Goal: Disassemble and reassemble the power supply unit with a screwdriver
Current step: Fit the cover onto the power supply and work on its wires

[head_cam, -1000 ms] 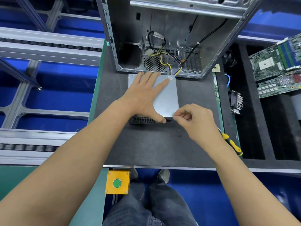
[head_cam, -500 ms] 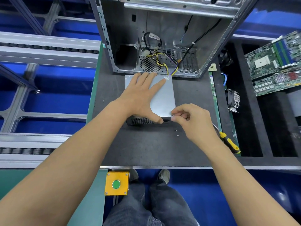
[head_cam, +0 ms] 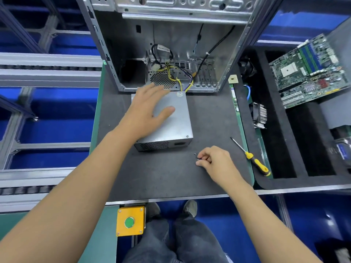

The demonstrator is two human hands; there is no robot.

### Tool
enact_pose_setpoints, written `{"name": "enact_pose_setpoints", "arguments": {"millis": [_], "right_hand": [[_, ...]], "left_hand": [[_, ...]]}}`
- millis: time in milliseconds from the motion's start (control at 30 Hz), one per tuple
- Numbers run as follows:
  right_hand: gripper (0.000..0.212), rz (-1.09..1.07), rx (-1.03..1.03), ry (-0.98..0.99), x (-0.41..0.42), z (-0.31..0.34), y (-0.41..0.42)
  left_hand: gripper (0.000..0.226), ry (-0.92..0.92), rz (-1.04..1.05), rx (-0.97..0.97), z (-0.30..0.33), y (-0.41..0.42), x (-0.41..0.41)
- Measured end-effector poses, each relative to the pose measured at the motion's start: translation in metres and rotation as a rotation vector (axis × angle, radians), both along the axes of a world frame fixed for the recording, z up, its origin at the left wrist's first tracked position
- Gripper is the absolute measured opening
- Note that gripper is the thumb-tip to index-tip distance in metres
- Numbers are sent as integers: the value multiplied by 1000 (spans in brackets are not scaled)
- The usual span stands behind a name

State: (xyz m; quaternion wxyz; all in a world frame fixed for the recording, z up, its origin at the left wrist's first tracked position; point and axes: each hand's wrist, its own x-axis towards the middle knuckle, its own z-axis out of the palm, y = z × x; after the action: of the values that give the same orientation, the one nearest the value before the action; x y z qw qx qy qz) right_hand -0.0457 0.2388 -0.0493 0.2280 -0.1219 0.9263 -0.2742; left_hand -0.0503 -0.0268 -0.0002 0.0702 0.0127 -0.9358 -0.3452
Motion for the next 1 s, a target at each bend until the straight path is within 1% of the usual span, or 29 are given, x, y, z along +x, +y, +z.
{"name": "enact_pose_setpoints", "arguments": {"millis": [67,133,167,200,267,333,400,500,567,700,867,933,1000], "right_hand": [[1,43,46,30,1,-5,-1],[7,85,66,50,1,-7,0],[12,69,52,53,0,-6,0],[17,14,11,50,-5,-2,0],[24,-167,-139,65,-20,11,-4],[25,-294,-281,120,-41,28,-13],[23,-302,-386,177,-61,46,-26],[15,-269,-464,245,-85,67,-48],[11,-236,-461,252,-98,74,-62],[14,-161,-443,231,-117,75,-82],[23,-43,-329,273,-132,69,-91],[19,25,-272,293,-135,68,-94],[16,93,-239,314,-137,67,-96]], "left_hand": [[38,133,93,34,-2,-4,7],[28,227,224,69,-5,-11,13],[27,239,292,110,-6,-14,15],[27,228,347,155,-7,-16,16],[29,192,398,217,-11,-19,17],[31,154,423,344,-15,-23,16],[32,109,478,539,-19,-25,17],[36,51,511,682,-28,-29,19],[41,10,510,755,-34,-31,19],[44,-24,476,837,-42,-33,20],[45,-30,443,832,-41,-37,18],[47,-19,436,833,-43,-38,18],[44,-20,424,841,-45,-38,18]]}}
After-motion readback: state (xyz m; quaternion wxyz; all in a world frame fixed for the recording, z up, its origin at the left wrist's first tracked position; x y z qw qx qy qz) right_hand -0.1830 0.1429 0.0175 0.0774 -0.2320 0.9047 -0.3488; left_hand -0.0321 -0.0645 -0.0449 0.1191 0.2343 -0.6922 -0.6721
